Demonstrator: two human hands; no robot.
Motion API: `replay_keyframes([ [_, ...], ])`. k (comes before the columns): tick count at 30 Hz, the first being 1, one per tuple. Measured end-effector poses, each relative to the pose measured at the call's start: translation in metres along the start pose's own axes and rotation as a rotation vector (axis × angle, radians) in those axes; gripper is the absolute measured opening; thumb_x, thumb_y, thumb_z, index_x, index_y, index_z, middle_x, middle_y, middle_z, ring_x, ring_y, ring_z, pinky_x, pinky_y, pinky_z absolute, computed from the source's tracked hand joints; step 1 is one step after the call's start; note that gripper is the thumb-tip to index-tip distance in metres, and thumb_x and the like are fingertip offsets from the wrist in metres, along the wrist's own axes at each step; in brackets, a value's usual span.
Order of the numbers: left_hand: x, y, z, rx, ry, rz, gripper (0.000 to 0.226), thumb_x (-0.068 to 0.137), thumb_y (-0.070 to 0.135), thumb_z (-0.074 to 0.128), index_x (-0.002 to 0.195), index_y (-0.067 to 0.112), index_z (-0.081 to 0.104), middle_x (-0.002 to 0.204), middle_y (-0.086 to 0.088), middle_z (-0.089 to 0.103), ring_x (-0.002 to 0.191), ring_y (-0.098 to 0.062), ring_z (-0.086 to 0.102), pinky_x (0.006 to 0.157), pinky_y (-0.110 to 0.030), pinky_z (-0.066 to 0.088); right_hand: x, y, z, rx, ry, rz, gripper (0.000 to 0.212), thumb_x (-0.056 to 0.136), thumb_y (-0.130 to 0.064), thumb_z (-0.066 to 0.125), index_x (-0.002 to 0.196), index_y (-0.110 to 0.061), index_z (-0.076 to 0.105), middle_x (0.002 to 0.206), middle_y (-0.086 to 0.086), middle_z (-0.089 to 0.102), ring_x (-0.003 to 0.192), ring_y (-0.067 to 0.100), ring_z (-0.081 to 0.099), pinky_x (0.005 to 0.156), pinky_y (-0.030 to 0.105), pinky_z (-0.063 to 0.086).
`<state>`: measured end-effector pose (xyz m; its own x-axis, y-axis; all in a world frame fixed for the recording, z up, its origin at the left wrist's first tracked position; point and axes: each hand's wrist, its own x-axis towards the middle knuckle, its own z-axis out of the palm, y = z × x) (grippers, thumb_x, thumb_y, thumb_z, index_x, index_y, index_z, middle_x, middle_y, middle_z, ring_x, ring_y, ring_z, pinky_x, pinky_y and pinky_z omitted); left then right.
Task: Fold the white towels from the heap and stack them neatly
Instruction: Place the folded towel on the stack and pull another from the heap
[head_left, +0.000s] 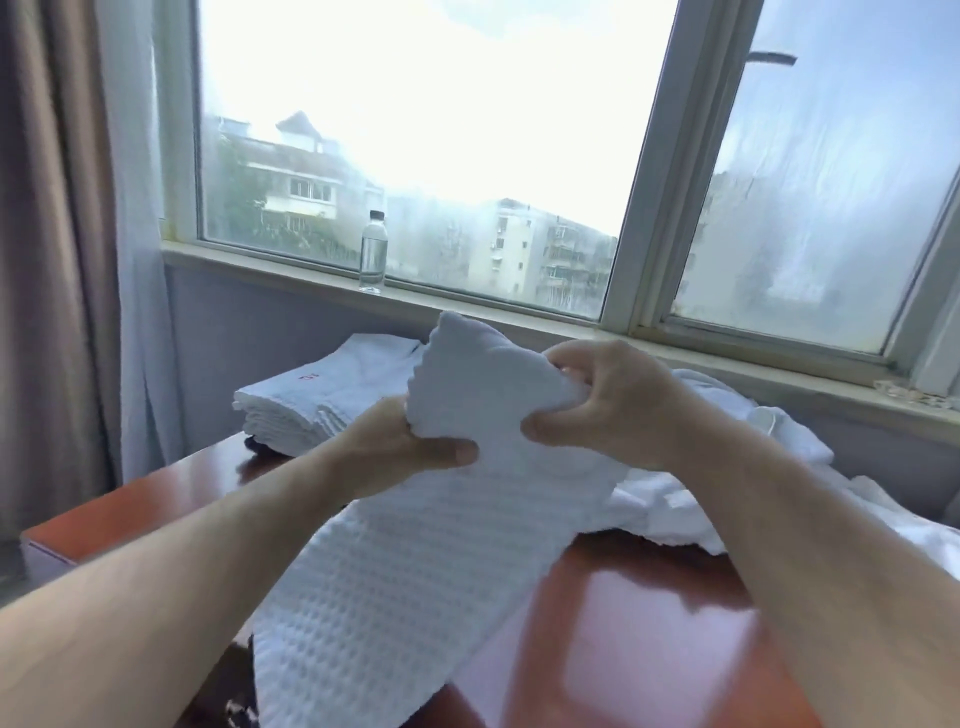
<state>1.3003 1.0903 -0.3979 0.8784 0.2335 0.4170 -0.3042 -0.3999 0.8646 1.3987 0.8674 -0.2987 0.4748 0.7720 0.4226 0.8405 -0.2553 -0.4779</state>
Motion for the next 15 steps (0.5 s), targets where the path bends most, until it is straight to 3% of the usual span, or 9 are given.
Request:
replay_keyframes([
  [2, 0.004, 0.005, -0.004, 0.009, 0.135, 0.045, 0.026, 0.070, 0.045, 0.082, 0.094, 0.036, 0.075, 0.087, 0.011, 0.076, 0.076, 0.002, 0.068, 0.062, -0.013, 0.050, 0.006, 0.011, 0.009, 0.135, 0.295, 0.106, 0.046, 0.070, -0.047, 0.086, 0.109, -0.047, 0.061, 0.096, -0.014, 0.069, 0.088, 0.003, 0.065, 0.078, 0.024, 0.054],
  [3, 0.005, 0.007, -0.007, 0.002, 0.183, 0.052, 0.027, 0.069, 0.051, 0.080, 0.093, 0.039, 0.074, 0.085, 0.012, 0.076, 0.073, 0.001, 0.068, 0.059, -0.013, 0.049, 0.005, 0.017, 0.018, 0.319, 0.359, 0.204, 0.066, 0.067, -0.058, 0.086, 0.124, -0.043, 0.056, 0.108, -0.010, 0.069, 0.100, 0.007, 0.066, 0.088, 0.029, 0.054],
  [5, 0.004, 0.010, -0.011, -0.021, 0.232, 0.052, 0.038, 0.065, 0.061, 0.077, 0.096, 0.038, 0.073, 0.091, 0.007, 0.077, 0.080, -0.006, 0.070, 0.065, -0.021, 0.054, -0.002, 0.028, 0.046, 0.786, 0.198, 0.397, 0.099, 0.050, -0.076, 0.083, 0.137, -0.039, 0.053, 0.125, -0.004, 0.069, 0.115, 0.018, 0.065, 0.098, 0.039, 0.052],
  [6, 0.004, 0.011, -0.013, -0.021, 0.246, 0.053, 0.042, 0.065, 0.064, 0.075, 0.097, 0.037, 0.072, 0.093, 0.007, 0.077, 0.082, -0.007, 0.071, 0.068, -0.024, 0.055, -0.007, 0.030, 0.063, 0.941, 0.073, 0.468, 0.102, 0.043, -0.078, 0.083, 0.134, -0.040, 0.056, 0.125, -0.005, 0.070, 0.116, 0.022, 0.066, 0.093, 0.038, 0.052],
  [8, 0.003, 0.012, -0.018, -0.020, 0.275, 0.055, 0.046, 0.065, 0.069, 0.071, 0.097, 0.035, 0.071, 0.093, 0.003, 0.076, 0.081, -0.009, 0.069, 0.072, -0.029, 0.054, -0.009, 0.035, 0.092, 1.110, -0.027, 0.467, 0.086, 0.050, -0.067, 0.088, 0.125, -0.033, 0.066, 0.121, 0.001, 0.072, 0.114, 0.029, 0.068, 0.083, 0.038, 0.054],
  [10, 0.004, 0.016, -0.024, -0.044, 0.320, 0.035, 0.053, 0.064, 0.071, 0.070, 0.097, 0.029, 0.071, 0.092, -0.001, 0.075, 0.080, -0.014, 0.066, 0.074, -0.036, 0.051, -0.003, 0.034, 0.114, 1.157, 0.046, 0.391, 0.057, 0.067, -0.048, 0.088, 0.116, -0.024, 0.072, 0.120, 0.009, 0.073, 0.109, 0.032, 0.070, 0.082, 0.045, 0.060],
  [12, 0.005, 0.016, -0.036, -0.042, 0.357, -0.015, 0.057, 0.062, 0.074, 0.069, 0.095, 0.027, 0.070, 0.085, 0.001, 0.070, 0.077, -0.017, 0.061, 0.070, -0.036, 0.047, 0.010, 0.029, 0.125, 1.130, 0.159, 0.356, 0.037, 0.072, -0.041, 0.084, 0.106, -0.030, 0.074, 0.113, 0.009, 0.074, 0.102, 0.034, 0.072, 0.084, 0.052, 0.060],
  [15, -0.007, 0.001, -0.066, -0.142, 0.221, -0.067, 0.056, 0.063, 0.076, 0.073, 0.105, 0.039, 0.069, 0.102, 0.003, 0.075, 0.093, -0.019, 0.071, 0.073, -0.032, 0.055, 0.031, 0.018, 0.133, 1.148, 0.269, 0.309, 0.030, 0.069, -0.039, 0.082, 0.097, -0.033, 0.073, 0.105, 0.009, 0.076, 0.097, 0.035, 0.073, 0.086, 0.060, 0.058],
])
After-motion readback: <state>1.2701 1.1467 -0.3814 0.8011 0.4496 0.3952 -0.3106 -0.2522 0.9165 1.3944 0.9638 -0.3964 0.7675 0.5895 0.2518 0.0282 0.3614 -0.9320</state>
